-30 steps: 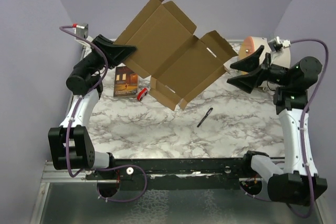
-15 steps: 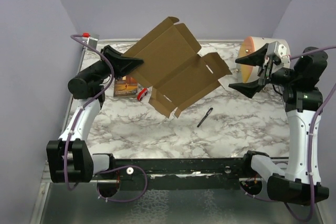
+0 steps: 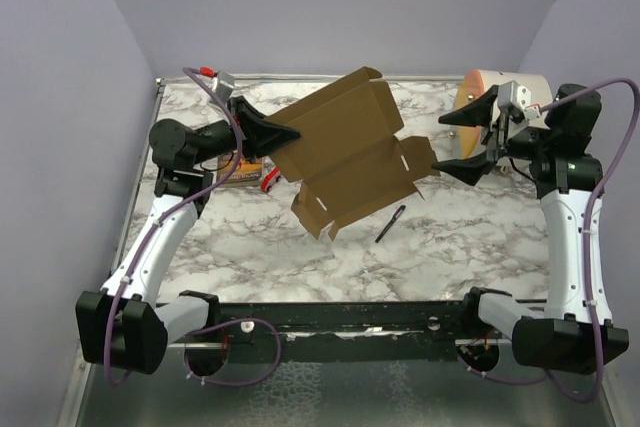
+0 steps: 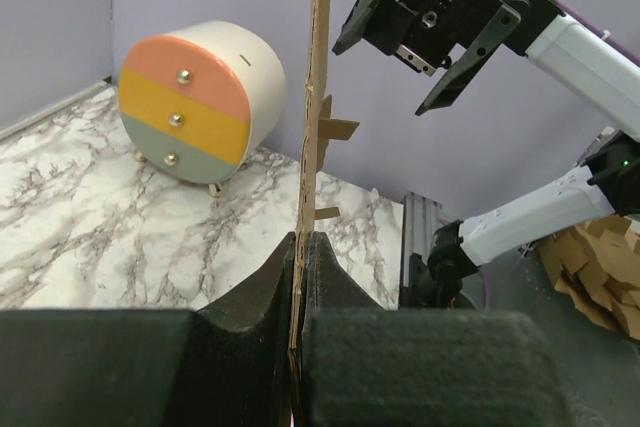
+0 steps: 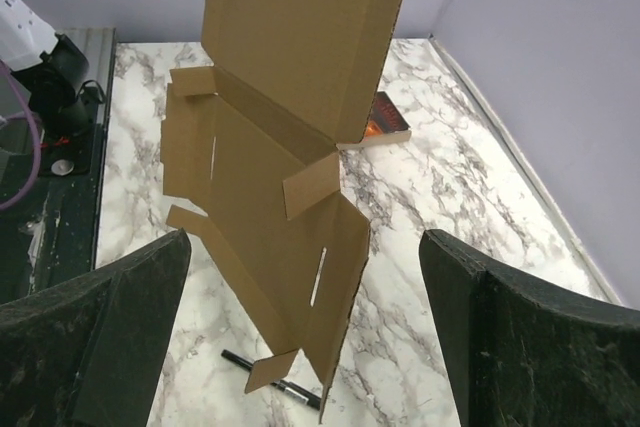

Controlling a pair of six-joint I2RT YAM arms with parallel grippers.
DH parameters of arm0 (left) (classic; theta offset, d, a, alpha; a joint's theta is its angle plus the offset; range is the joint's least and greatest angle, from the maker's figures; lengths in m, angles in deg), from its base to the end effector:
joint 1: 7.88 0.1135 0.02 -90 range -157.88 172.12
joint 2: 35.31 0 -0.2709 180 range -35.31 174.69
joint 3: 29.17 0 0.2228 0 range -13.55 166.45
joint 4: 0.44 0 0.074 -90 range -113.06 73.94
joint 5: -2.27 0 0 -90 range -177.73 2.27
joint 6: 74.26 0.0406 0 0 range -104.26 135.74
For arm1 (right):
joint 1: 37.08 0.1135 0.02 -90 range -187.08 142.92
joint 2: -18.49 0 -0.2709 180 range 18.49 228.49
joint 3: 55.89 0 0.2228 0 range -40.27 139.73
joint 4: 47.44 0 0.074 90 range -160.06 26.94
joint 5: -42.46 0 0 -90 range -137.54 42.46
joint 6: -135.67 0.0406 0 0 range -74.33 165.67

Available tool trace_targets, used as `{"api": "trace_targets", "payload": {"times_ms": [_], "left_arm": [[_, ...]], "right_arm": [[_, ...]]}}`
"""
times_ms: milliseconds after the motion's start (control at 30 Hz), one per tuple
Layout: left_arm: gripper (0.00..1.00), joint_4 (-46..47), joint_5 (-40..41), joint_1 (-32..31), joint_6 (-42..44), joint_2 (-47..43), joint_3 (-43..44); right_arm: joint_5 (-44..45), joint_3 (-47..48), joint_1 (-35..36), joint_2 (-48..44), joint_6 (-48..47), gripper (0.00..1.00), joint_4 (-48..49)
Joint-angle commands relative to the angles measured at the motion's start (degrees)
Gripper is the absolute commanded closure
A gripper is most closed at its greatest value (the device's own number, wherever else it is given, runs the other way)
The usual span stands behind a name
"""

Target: Fold the paper box

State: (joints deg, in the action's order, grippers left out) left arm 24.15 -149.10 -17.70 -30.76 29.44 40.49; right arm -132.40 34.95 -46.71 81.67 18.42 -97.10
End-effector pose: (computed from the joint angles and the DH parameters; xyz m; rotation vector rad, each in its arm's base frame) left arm 0.1986 -0.0705 0.4236 0.6724 1.3108 -1.3759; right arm 0.1715 0.0119 0.4296 -1.0958 1.2845 0.9396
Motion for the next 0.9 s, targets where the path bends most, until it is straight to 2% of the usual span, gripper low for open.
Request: {"api": "trace_targets", "payload": {"times_ms": [0,167,267,567,733,867], "left_arm": [[1.00,-2.71,-0.07,-1.42,3.91,0.09,2.20],[1.00,-2.50,-0.03,-2.54,3.95,0.46,2.67],[1.00,-3.24,0.47,-3.40,4.55,0.75,2.83],[1.00,-12.56,0.92,-7.47,12.54,1.57,5.88],[1.00,-15.77,0.27,-8.95,15.56,2.16,7.55],[1.00,-16.68,0.10,-10.62,16.88,2.93,8.42]], "right_arm": [[1.66,-2.04,1.55,0.30,-5.01,0.02,-4.43],[2.13,-1.91,2.90,1.34,-7.94,0.04,-8.07],[1.75,-0.89,4.86,1.45,-5.96,0.04,-7.87],[1.85,1.53,7.89,4.45,15.10,0.05,4.60],[1.26,0.70,10.65,5.10,21.79,0.11,9.45],[0.68,-0.39,12.44,5.10,25.26,0.25,12.19]]}}
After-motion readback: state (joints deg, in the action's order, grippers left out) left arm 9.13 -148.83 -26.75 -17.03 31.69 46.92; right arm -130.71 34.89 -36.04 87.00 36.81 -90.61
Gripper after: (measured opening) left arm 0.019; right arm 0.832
